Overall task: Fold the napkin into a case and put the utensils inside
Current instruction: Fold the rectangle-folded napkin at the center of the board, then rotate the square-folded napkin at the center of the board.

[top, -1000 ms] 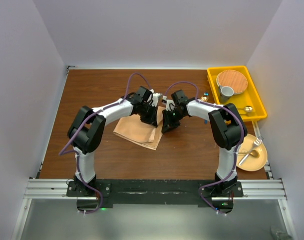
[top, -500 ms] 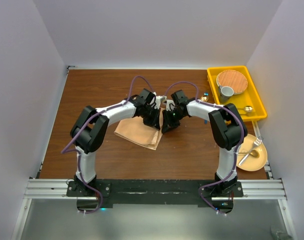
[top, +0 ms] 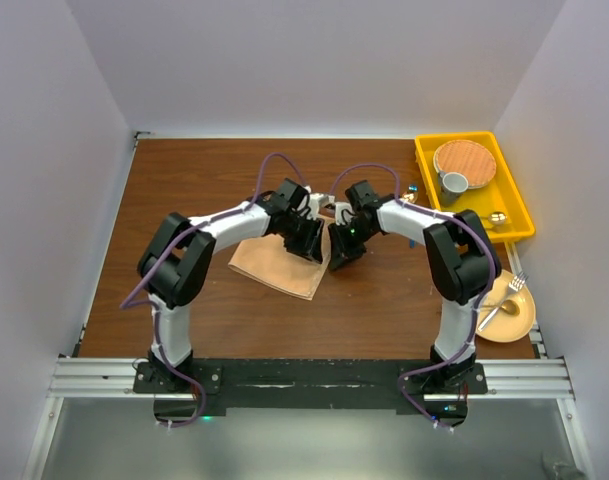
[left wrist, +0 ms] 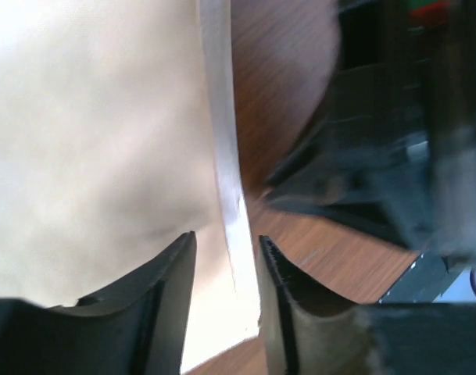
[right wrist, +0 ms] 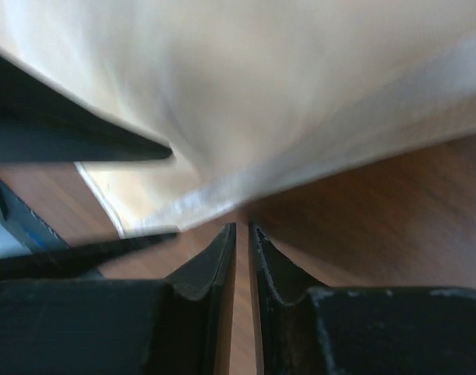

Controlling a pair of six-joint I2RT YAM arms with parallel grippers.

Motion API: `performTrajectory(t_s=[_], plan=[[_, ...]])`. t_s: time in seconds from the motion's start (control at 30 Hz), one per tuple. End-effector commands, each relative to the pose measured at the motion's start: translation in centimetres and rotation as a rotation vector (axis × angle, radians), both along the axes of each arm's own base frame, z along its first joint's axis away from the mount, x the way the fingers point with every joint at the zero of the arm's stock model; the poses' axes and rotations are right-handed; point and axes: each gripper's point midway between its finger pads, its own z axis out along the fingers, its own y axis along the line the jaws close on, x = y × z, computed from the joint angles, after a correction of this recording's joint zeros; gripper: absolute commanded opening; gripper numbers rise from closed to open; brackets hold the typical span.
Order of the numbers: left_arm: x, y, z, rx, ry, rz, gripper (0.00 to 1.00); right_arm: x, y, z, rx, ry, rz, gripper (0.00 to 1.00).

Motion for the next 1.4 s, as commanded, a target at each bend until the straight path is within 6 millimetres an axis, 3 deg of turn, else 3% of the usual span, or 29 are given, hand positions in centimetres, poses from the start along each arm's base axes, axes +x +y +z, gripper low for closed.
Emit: performTrajectory(t_s=[0.0, 0.07, 0.17, 0.3, 0.37, 0.5, 0.57, 0.67, 0.97, 1.3, 1.37], plan=[[1.7, 2.0, 5.9, -0.085, -0.163, -0.023, 0.44, -0.9, -1.2, 5.0, 0.019, -0.071, 0.124, 0.18], [3.0, 4.4, 7.6, -0.08, -0.216, 0.003, 0.45, -1.3, -1.1, 7.0, 0.053, -0.087, 0.209, 0.21], [4.1, 8.3, 8.5, -0.061, -0.252, -0.015, 0.45, 0.8, -0.2, 10.3, 0.096, -0.189, 0.227, 0.29], [1.9, 12.5, 9.3, -0.069, -0.344, -0.264, 0.46, 5.8, 0.9, 12.5, 0.081, -0.345, 0.191, 0.45], [-0.2, 13.8, 9.4, -0.046, -0.401, -0.368, 0.46, 7.9, 1.0, 11.3, 0.048, -0.357, 0.171, 0.49], [-4.5, 16.9, 7.2, 0.061, -0.475, -0.63, 0.46, 12.3, 0.7, 10.7, 0.022, -0.4, 0.104, 0.61], [-6.2, 18.0, 5.8, 0.095, -0.458, -0.661, 0.45, 13.8, 0.4, 9.5, 0.017, -0.391, 0.072, 0.69], [-7.6, 19.5, 3.4, 0.156, -0.431, -0.675, 0.43, 15.1, 0.4, 9.0, 0.015, -0.399, 0.056, 0.73], [-4.8, 20.9, -0.2, 0.288, -0.428, -0.558, 0.4, 14.2, 0.3, 5.0, 0.012, -0.321, 0.062, 0.73], [-0.6, 21.7, -2.2, 0.38, -0.451, -0.424, 0.41, 9.4, -0.6, 1.7, 0.02, -0.172, 0.05, 0.71], [0.7, 21.8, -2.0, 0.384, -0.468, -0.395, 0.41, 8.9, -0.8, 2.0, 0.025, -0.181, 0.05, 0.71]])
